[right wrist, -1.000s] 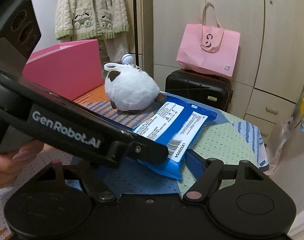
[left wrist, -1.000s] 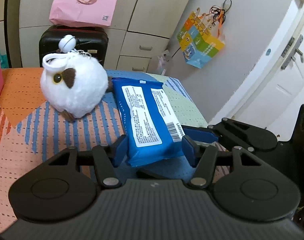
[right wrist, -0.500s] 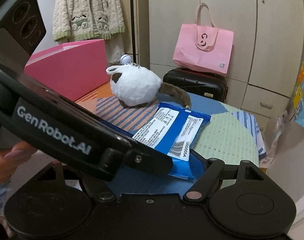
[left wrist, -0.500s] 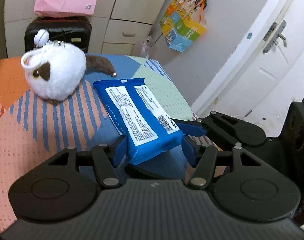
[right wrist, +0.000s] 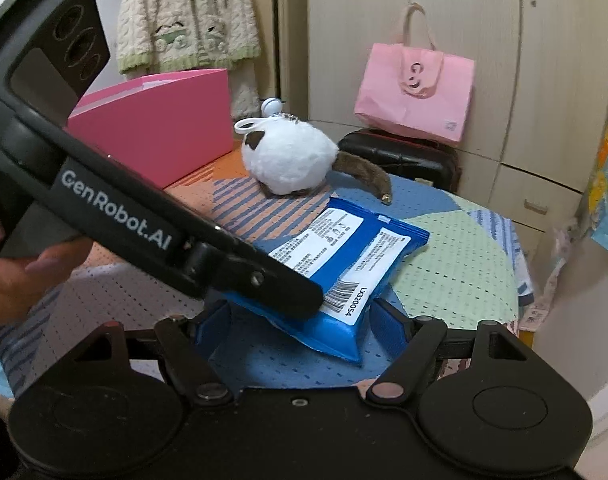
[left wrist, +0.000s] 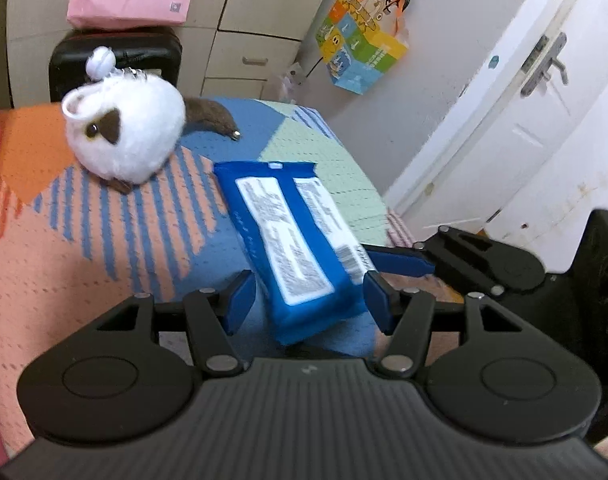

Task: Organize soft objects
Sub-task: 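Close the left gripper on the blue packet while the right tool steadies it, then lift and carry the blue packet over the pink box with the left gripper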

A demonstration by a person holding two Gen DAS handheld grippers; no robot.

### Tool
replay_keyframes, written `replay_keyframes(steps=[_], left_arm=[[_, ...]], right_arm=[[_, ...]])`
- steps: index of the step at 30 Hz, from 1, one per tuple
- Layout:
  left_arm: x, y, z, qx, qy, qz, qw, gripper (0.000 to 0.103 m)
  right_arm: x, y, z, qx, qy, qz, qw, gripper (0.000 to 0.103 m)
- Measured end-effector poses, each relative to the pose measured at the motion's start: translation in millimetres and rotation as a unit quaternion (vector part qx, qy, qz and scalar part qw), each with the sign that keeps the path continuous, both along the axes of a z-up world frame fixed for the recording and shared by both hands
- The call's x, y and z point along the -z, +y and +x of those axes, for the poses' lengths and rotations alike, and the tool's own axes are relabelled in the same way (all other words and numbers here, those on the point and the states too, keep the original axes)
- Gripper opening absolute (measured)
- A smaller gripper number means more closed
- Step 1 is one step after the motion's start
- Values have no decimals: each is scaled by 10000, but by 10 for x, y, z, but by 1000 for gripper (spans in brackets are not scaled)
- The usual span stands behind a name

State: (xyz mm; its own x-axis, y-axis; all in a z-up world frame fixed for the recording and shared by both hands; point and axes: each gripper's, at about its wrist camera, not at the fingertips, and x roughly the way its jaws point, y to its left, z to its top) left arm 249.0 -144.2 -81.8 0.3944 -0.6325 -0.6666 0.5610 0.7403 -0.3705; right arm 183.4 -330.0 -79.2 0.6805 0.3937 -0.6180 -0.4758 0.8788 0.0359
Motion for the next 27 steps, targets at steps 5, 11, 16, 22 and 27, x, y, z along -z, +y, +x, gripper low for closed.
replay_keyframes(steps=[5, 11, 16, 22, 27], left_arm=[[31, 34, 95, -30, -55, -26, 10000, 58], [35, -8, 157, -209, -48, -27, 9998, 56], [32, -33, 100, -172, -121, -107, 9997, 53], [-22, -6, 0, -77, -136, -320, 9994, 53], [-76, -35, -216, 40, -408, -89, 9991, 53]], right_arm=[[29, -59, 105, -336, 161, 127, 9992, 86], [64, -44, 213, -364, 110, 63, 9993, 88], [50, 53, 136, -190, -4, 43, 9998, 77], [16, 199, -40, 169, -220, -116, 9995, 64], [-9, 252, -166, 523, -294, -103, 9981, 60]])
